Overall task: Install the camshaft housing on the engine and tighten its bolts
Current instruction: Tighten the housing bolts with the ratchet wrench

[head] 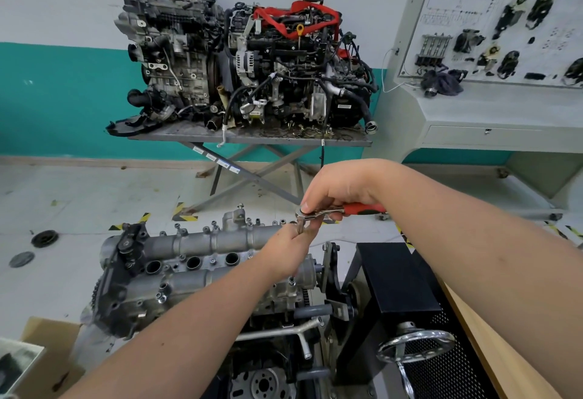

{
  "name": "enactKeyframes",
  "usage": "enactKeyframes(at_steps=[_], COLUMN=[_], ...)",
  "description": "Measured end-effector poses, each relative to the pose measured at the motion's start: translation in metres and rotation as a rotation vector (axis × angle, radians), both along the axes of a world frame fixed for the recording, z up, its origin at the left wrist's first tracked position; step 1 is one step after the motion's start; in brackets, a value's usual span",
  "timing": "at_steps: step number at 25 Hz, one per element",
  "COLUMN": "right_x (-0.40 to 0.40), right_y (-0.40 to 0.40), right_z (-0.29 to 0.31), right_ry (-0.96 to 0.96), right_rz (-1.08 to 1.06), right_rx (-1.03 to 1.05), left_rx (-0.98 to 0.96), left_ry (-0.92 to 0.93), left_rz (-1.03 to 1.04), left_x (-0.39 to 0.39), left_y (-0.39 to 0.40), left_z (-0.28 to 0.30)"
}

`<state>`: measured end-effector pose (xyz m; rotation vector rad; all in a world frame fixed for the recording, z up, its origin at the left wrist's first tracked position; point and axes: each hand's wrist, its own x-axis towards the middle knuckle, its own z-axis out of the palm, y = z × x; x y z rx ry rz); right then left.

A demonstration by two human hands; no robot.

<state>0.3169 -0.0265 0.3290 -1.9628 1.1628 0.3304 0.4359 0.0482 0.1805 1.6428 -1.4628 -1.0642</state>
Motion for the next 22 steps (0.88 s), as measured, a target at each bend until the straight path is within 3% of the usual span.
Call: enactKeyframes(at_steps=[11,13,14,16,17,18,21,22], right_x=[0.004,0.006,0.007,0.005,0.003,0.0,0.004,0.009], right_y=[0.004,0.009,0.014,0.035,0.049,0.062,0.079,0.074], right_z=[0.002,0.001,-0.003,-0.021,-0.032,-0.042,-0.064,-0.067], right_ry=[0.062,-0.006,-0.085,-0.334,-0.476,-0.592,-0.714,-0.727], right_rz=[-0.048,-0.023,-0.018,-0.102,-0.197,-0.307,-0.729,-0.834], right_rx=[-0.008,-0.185,-0.37,-0.785,-0.825,-0.698,0.017,0.11], left_rx=[0.019,0.023,0.017,0.011,0.009,-0.001,-0.042,-0.05], left_ry=[0.054,0.14,0.179,0.212,0.214,0.212,0.14,0.11], left_rz=[-0.01,0.037,0.056,0.067,0.07,0.078,0.096,0.092], left_x=[0.001,0.004,0.006,0.009,0.009,0.009,0.003,0.001], left_y=[-0.002,-0.003,-0.003,-0.004,-0.003,-0.003,-0.003,-0.003], left_z=[-0.002,-0.003,-0.004,-0.007,-0.006,-0.005,-0.004,-0.004])
